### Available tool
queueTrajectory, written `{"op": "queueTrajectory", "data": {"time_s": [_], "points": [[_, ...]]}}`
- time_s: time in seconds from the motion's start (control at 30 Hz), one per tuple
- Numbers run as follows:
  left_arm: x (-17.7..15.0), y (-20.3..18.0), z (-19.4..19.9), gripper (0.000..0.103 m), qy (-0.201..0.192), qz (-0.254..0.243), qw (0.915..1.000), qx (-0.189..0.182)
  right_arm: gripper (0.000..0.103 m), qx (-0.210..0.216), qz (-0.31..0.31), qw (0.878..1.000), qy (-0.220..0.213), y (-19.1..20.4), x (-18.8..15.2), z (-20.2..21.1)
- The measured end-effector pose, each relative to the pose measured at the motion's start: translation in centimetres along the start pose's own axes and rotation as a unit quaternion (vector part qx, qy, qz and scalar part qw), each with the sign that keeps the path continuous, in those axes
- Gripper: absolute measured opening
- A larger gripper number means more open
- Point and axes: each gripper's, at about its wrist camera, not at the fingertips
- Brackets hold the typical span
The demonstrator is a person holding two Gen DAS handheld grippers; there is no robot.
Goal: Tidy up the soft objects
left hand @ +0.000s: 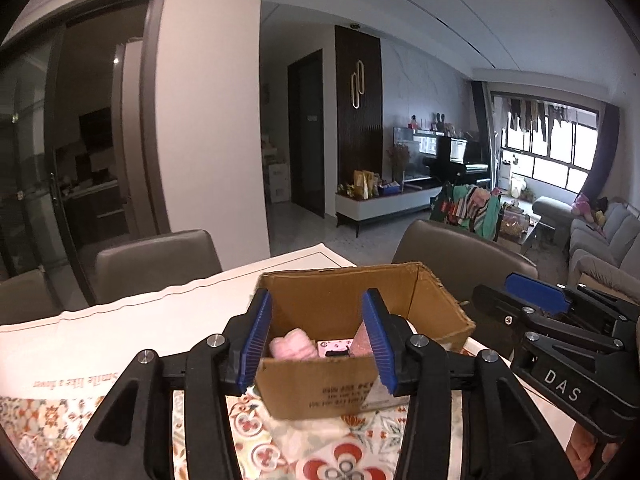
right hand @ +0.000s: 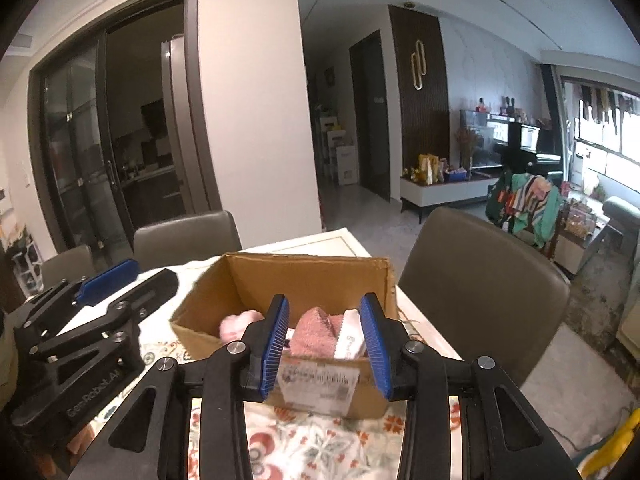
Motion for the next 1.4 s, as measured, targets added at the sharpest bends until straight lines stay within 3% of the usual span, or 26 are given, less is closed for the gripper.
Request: {"op": "queueTrajectory", "data": {"time_s": [0.53, 0.87, 0.97, 1.1, 1.17, 1.4], "points": [[-1.8, -0.1, 13.4, 0.057, -0.027, 0.017, 0.9994, 0.015, 0.039, -0.023, 0.02, 0.999, -0.036, 3.0, -1.1, 13.0], [-4.5, -0.5, 20.2, 0.078, -0.044, 0.015, 0.9984, 0.031, 0.039, -0.017, 0.013, 0.999, -0.041, 3.7, -3.4, 19.1], [-5.4, -0.3, 21.4, 0.084, -0.043, 0.017, 0.9982, 0.039, 0.051, -0.021, 0.005, 0.999, -0.039, 3.7, -4.5, 20.5], [-6.7, -0.1, 22.8, 0.09, -0.038, 0.015, 0.9983, 0.042, 0.053, -0.029, -0.006, 0.999, -0.035, 3.8, -6.0, 22.0], [-7.3, -0.1, 23.4, 0.094, -0.04, 0.013, 0.9979, 0.049, 0.061, -0.032, -0.01, 0.999, -0.032, 3.9, -6.6, 22.6], [-8.7, -0.1, 25.2, 0.102, -0.045, 0.019, 0.9975, 0.051, 0.063, -0.047, -0.006, 0.999, -0.026, 4.3, -8.5, 24.8]]}}
Point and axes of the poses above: each gripper's, at about its wrist camera, not at the fingertips, and z roughly against the way its jaws point, y to its left, x to its top, and after that the axes turned 14 degrees about z, right-handed
